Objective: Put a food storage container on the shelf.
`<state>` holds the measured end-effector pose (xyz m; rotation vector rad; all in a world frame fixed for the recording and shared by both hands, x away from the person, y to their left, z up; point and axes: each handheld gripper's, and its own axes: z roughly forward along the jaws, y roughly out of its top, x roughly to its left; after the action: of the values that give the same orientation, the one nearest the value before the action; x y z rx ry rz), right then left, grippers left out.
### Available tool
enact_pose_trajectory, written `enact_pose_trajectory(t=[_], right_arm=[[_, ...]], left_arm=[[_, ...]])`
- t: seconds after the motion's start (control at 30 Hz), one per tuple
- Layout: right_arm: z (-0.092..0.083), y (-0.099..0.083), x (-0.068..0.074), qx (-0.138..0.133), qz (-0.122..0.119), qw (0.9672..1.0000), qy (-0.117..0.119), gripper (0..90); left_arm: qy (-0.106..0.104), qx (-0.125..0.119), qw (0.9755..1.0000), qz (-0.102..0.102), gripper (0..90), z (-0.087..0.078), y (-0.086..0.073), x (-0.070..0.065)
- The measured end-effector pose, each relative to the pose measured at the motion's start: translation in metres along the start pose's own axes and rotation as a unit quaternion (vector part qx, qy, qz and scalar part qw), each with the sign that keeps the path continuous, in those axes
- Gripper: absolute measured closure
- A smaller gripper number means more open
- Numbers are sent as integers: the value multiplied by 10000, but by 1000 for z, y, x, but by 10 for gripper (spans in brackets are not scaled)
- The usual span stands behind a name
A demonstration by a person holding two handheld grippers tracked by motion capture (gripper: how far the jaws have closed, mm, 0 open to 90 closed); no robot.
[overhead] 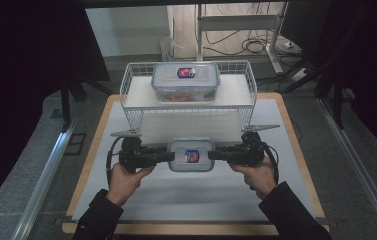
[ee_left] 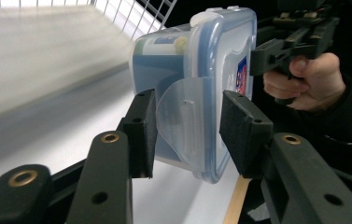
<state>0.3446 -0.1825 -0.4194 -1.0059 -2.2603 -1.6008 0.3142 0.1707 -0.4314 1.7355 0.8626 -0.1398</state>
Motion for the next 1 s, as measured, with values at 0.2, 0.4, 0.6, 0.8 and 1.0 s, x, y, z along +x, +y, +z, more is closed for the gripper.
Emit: enact_pose_trajectory(t=[0.2,0.4,0.6,0.8,1.0], right_arm=[[-2,15,1,-51,-24,10000,25,589],[-5,29,3,-103,-63,9999,17,588],[-9,52,8,-162,-112,9998,13,587],[-14,77,13,-241,-218,9995,-29,586],[-18,101,15,-345,-261,9991,-50,584]], left_arm=[[52,-21,9999,87,574,-4,13,-2],[78,-62,9999,112,574,-8,29,-4],[134,-133,9996,206,572,-14,51,-9],[151,-191,9993,291,572,-20,75,-10],[188,-251,9989,340,572,-26,103,-11]])
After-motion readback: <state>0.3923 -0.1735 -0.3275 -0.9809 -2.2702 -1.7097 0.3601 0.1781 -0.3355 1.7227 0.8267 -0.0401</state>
